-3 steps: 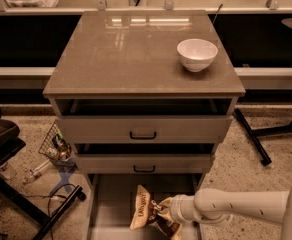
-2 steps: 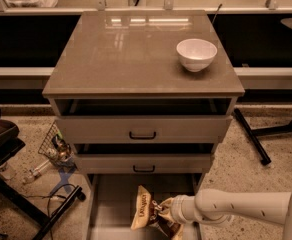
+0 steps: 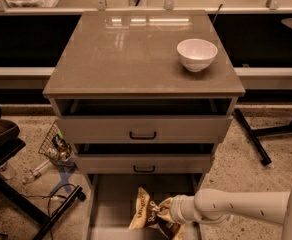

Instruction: Place brown chip bag into bottom drawer

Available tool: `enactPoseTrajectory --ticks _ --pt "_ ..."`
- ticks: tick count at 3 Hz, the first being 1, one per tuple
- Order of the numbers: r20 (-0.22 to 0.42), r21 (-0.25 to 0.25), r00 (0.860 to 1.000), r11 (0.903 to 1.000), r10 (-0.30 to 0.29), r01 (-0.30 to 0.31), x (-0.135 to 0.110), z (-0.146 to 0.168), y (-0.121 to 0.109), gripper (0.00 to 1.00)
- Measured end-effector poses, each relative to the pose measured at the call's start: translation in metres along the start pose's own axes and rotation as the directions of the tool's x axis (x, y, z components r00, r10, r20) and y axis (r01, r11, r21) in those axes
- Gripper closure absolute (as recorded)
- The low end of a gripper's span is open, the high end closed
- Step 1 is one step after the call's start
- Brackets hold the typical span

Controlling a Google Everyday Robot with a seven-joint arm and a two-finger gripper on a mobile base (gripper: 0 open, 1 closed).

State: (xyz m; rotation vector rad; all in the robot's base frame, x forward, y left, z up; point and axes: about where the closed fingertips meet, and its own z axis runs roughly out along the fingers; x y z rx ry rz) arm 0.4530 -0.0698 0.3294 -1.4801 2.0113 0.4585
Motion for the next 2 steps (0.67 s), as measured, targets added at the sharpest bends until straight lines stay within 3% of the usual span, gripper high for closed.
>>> enactPoseTrajectory --ticks 1,2 --pt "0.001 -0.002 1.000 1.0000 0.000 0.000 -0.0005 0.0009 0.0010 0.12" --pt "0.002 -0.005 1.000 1.0000 -0.001 0.001 -0.0009 0.0018 0.0018 0.00"
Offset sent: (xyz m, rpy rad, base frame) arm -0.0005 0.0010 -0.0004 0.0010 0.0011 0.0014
